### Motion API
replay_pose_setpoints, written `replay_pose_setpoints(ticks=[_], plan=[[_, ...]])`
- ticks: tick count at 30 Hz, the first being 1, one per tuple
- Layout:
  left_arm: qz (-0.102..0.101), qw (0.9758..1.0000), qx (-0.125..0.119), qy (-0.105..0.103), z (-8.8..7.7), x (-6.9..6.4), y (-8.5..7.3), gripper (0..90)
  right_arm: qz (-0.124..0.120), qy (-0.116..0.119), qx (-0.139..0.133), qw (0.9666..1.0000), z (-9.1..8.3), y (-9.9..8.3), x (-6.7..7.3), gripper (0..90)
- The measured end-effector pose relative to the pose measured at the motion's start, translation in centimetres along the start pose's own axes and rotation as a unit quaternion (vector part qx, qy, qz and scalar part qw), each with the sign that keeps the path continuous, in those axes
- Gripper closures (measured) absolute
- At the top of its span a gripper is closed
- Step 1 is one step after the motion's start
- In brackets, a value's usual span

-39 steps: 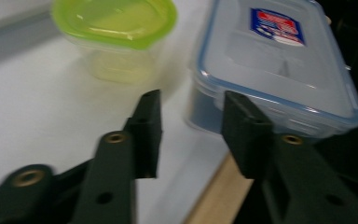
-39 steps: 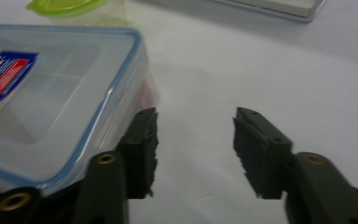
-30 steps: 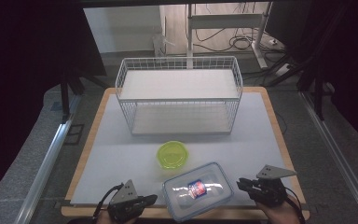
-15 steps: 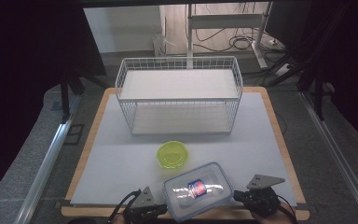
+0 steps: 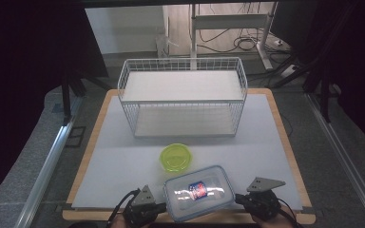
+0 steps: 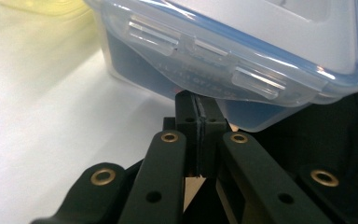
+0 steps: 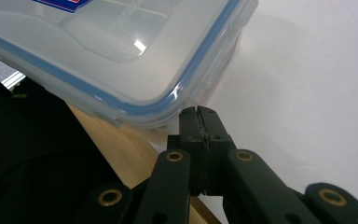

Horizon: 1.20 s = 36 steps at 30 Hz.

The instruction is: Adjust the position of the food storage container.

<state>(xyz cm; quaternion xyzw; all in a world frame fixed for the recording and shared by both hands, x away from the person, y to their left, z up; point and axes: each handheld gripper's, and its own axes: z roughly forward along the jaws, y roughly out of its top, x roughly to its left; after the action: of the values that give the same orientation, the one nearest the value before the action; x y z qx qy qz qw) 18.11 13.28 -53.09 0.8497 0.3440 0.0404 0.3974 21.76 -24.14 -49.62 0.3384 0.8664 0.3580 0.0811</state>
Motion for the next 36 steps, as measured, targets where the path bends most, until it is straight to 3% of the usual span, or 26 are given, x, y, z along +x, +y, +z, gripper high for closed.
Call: replay_pose_setpoints(ticks=[4, 8, 15, 20, 27, 31, 36], plan=[[-0.011, 0.9998, 0.000, 0.014, -0.2, 0.7, 0.0, 89.9, 0.001, 0.000, -0.002, 1.0000, 0.5, 0.4, 0.5, 89.1], [-0.021, 0.9997, -0.001, 0.014, -0.4, 1.2, -0.1, 89.2, -0.001, 0.005, -0.001, 1.0000, 0.8, 0.6, 0.7, 89.0], [-0.014, 0.9998, 0.003, 0.013, -0.8, 0.3, -0.2, 88.7, -0.005, 0.012, 0.006, 0.9999, 0.6, 0.2, 1.0, 89.1], [-0.023, 0.9997, 0.001, 0.011, -1.2, -0.2, -0.7, 88.9, -0.007, 0.017, 0.010, 0.9998, 0.5, 0.0, 1.5, 89.1], [-0.028, 0.9996, -0.006, 0.003, -1.6, -0.5, -1.1, 88.5, -0.001, 0.035, 0.012, 0.9993, 0.0, -0.6, 2.1, 89.0], [-0.029, 0.9996, -0.003, 0.001, -1.6, -0.8, -1.2, 88.2, -0.004, 0.070, 0.015, 0.9974, 0.1, -0.8, 2.9, 88.1], [-0.033, 0.9994, -0.005, 0.005, -1.5, -0.5, -1.0, 88.0, -0.013, 0.082, 0.017, 0.9964, 0.5, -0.4, 3.3, 88.1]])
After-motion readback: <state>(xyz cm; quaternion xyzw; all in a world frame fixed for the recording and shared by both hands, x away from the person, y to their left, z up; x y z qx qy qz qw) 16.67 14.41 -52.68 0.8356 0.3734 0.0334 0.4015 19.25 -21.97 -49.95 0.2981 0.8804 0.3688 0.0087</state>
